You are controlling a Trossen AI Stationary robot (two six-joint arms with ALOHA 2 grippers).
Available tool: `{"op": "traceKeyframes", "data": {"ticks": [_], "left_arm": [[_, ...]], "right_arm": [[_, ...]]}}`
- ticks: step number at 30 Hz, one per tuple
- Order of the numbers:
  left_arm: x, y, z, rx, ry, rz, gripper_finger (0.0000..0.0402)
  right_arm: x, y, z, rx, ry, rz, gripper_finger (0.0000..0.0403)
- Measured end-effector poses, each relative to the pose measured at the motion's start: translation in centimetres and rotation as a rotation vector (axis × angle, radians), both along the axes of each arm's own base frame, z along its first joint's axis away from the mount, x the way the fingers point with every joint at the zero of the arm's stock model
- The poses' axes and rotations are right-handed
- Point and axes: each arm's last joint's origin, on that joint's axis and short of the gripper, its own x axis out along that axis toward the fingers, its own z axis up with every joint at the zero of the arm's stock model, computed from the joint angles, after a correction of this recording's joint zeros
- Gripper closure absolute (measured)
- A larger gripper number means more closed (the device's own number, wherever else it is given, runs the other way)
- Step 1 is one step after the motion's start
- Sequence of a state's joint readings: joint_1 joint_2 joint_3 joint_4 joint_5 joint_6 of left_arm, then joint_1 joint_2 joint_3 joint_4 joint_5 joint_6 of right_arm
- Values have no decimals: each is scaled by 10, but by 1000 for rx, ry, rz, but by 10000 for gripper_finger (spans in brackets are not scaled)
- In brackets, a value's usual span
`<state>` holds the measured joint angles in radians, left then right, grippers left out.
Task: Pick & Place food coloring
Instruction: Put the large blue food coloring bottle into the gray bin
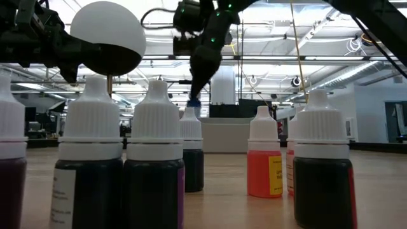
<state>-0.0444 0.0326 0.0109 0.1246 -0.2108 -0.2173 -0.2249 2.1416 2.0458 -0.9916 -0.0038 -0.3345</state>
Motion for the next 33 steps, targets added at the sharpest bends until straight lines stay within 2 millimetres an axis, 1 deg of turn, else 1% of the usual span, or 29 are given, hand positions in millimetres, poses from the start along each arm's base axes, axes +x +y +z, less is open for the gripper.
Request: {"op": "traceKeyframes", "data": {"ticks": [5, 8, 12, 16, 22, 26, 33], "left_arm": [[0, 0, 0, 1, 5, -1, 364], [0, 0, -1, 1, 6, 0, 364], [0, 0, -1, 2, 14, 0, 364], [0, 0, -2, 3, 23, 1, 364], [0, 0, -2, 6, 25, 6, 364], [0, 0, -2, 6, 25, 8, 364], [0, 0, -2, 5, 25, 8, 364]], "right_arm": [[5, -3, -13, 2, 17, 3, 285], [10, -5, -27, 2, 42, 14, 287], [14, -6, -36, -6, 47, 35, 286], [17, -9, -40, -11, 41, 40, 283], [22, -10, -39, -30, -6, 54, 274], [23, -11, -39, -40, -21, 50, 252], [24, -13, -39, -83, -26, 14, 190]]}}
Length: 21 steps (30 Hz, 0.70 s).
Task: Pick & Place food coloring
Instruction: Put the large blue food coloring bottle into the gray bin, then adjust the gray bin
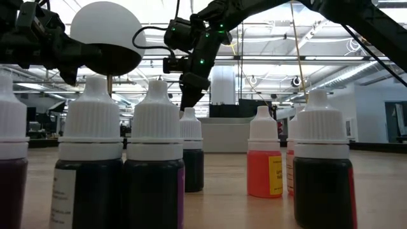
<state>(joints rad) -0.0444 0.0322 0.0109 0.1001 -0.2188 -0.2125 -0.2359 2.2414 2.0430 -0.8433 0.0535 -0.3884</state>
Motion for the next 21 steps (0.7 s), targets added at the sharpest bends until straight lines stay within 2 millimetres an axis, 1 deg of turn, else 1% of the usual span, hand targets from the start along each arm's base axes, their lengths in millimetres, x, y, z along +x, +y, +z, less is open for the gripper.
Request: {"op": "traceKeyframes", "data": {"ticks": [3, 6, 9, 11, 15, 17, 19, 21], "left_arm": [[0, 0, 0, -2, 0, 0, 364], [0, 0, 0, -2, 0, 0, 364], [0, 0, 0, -3, 0, 0, 364], [0, 0, 0, -3, 2, 0, 364], [0, 0, -2, -2, 17, 0, 364], [0, 0, -2, -3, 18, 0, 364], [0, 0, -2, -3, 22, 0, 364], [0, 0, -2, -9, 21, -1, 364]], "right_arm": [[0, 1, 1, -2, -2, 0, 170], [-3, 4, 12, -5, -16, 5, 156], [-10, 10, 36, -18, -65, 16, 147], [-16, 17, 56, -33, -108, 34, 144], [-39, 29, 98, -49, -151, 61, 144], [-53, 32, 114, -58, -157, 50, 148], [-67, 32, 124, -63, -174, 22, 153], [-80, 30, 127, -52, -177, 0, 158]]}}
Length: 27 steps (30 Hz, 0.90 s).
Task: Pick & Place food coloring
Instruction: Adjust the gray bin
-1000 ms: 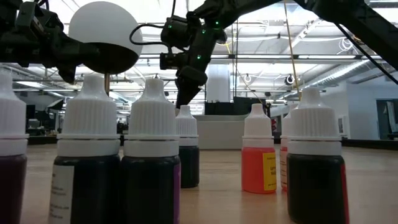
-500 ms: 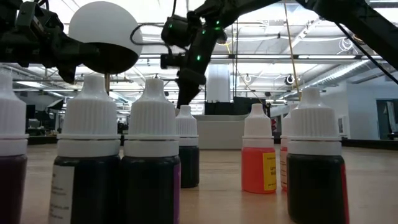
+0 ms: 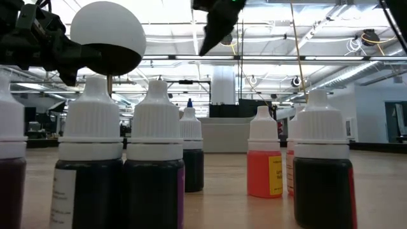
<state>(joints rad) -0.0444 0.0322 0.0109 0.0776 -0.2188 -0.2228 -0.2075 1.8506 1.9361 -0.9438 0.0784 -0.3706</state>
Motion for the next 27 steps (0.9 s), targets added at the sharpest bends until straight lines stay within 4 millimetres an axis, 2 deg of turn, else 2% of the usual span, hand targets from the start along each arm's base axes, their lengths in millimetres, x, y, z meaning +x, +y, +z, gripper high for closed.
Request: {"op": "traceKeyframes", "data": {"ticks": [2, 7, 12, 20, 27], "left_arm": [[0, 0, 0, -12, -2, -1, 364], [0, 0, 0, -22, -4, -7, 364], [0, 0, 0, -19, -4, -8, 364], [0, 0, 0, 15, 2, 18, 364], [0, 1, 0, 35, 6, 21, 364]], "right_arm": [[-11, -4, -4, 4, 7, -19, 161], [-34, -14, -32, 9, 27, -64, 165], [-46, -24, -61, -5, 18, -81, 165], [-41, -35, -93, -8, 88, -70, 165], [-33, -52, -110, -9, 86, -103, 165]]}}
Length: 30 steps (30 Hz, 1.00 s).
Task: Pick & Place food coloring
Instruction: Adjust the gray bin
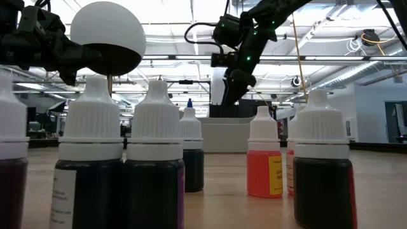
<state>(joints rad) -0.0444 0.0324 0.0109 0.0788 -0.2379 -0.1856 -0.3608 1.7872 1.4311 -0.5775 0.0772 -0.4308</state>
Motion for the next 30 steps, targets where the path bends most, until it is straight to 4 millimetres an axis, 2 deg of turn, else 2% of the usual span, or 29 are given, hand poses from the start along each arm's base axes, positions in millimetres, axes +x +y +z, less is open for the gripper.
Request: {"op": "traceKeyframes", "data": {"ticks": [8, 13, 18, 25, 30], "left_arm": [[0, 0, 0, 8, 2, 0, 364], [0, 0, 0, 21, 5, 0, 364], [0, 0, 0, 22, 5, 0, 364], [0, 0, 0, 22, 5, 0, 364], [0, 0, 0, 22, 5, -1, 364]], "right_arm": [[-1, -13, -2, 78, -60, -32, 165], [-1, -12, -4, 93, -58, -31, 165], [-5, -10, -20, 112, -40, -25, 165], [-8, -8, -29, 111, -34, -22, 166], [-10, -8, -32, 112, -27, -20, 188]]}}
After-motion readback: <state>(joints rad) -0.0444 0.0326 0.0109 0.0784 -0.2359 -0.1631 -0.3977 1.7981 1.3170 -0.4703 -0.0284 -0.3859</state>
